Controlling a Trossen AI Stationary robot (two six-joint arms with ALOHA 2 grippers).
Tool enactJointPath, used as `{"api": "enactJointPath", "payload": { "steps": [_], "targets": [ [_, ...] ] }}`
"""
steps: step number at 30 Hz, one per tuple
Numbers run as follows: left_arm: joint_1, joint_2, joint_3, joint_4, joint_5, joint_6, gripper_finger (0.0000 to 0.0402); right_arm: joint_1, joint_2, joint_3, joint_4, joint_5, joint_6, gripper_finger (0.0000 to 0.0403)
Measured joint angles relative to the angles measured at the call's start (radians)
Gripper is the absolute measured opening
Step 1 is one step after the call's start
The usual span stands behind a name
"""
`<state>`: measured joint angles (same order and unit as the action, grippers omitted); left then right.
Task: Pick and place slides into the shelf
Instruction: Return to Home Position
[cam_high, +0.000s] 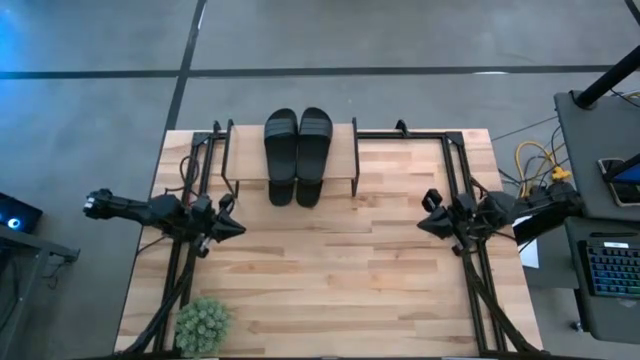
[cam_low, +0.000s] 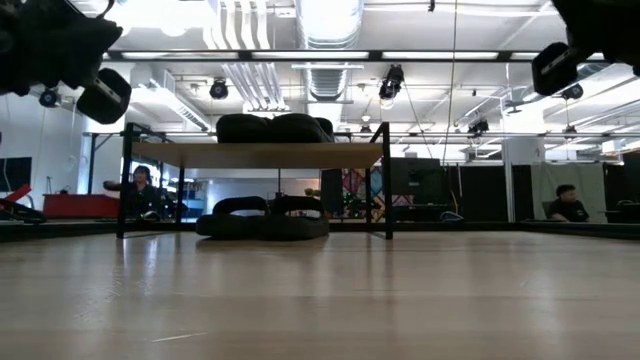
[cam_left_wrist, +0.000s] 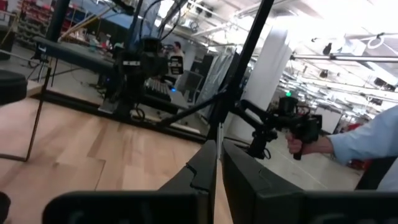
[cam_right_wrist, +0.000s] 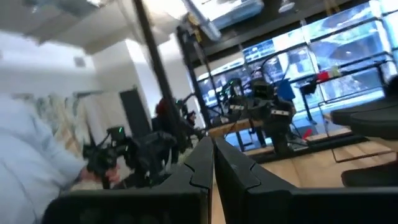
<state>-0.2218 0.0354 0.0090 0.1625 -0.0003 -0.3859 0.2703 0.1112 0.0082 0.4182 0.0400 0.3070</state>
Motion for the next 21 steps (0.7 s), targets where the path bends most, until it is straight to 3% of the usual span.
{"api": "enactJointPath", "payload": {
  "steps": [3,21],
  "targets": [
    [0.000,-0.002,0.000,0.001,-0.013,0.000,0.0010,0.000,0.000,0.000,0.005,-0.047,-0.044,0.0009],
    [0.000,0.016,-0.001,0.003,-0.032,0.001,0.0010,0.000,0.005,0.000,-0.003,-0.029,-0.020,0.0009]
  ]
}}
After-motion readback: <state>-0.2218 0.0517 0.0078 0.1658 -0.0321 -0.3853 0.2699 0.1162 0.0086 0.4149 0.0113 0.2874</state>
